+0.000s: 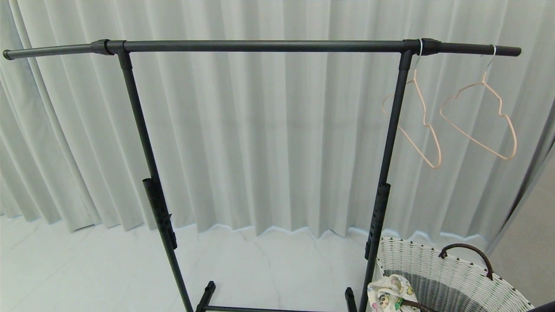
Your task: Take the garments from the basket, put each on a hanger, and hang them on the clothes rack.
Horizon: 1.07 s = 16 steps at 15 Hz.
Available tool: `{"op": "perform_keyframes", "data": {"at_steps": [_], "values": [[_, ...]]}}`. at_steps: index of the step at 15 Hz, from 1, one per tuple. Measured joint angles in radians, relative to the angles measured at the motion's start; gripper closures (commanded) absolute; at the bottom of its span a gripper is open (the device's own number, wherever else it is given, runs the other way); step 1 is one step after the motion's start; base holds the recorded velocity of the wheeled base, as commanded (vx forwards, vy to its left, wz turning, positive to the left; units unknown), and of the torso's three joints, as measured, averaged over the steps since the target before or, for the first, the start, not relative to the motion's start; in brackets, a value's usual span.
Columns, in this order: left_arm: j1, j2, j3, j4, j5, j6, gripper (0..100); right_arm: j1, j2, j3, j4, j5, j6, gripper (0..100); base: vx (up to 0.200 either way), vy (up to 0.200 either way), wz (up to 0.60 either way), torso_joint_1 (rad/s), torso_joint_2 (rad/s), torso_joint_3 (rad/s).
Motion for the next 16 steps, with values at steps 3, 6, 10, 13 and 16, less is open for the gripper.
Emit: {"op": "perform_keyframes", "data": {"at_steps": [3, 6, 10, 13, 16], "values": [[0.0, 0.0, 0.0, 0.0, 0.0, 0.0, 0, 0.003, -0.081, -0.024, 0.003, 0.004, 0.001, 100, -0.2, 0.0, 0.0, -0.001, 0.0, 0.004], [0.0, 0.0, 0.0, 0.0, 0.0, 0.0, 0, 0.026, -0.114, -0.029, 0.003, 0.006, 0.002, 100, -0.2, 0.0, 0.0, 0.004, 0.0, 0.001], [0.0, 0.0, 0.0, 0.0, 0.0, -0.002, 0, 0.081, -0.115, -0.023, 0.002, 0.006, 0.003, 100, -0.2, 0.0, 0.0, -0.001, 0.0, 0.004], [0.0, 0.0, 0.0, 0.0, 0.0, -0.003, 0, 0.119, -0.094, -0.019, 0.002, 0.015, 0.026, 100, -0.133, 0.0, 0.0, 0.003, 0.01, 0.005], [0.0, 0.0, 0.0, 0.0, 0.0, -0.004, 0, 0.256, -0.054, -0.02, -0.003, 0.021, 0.123, 100, 0.0, 0.0, 0.0, 0.0, 0.0, 0.0]]}}
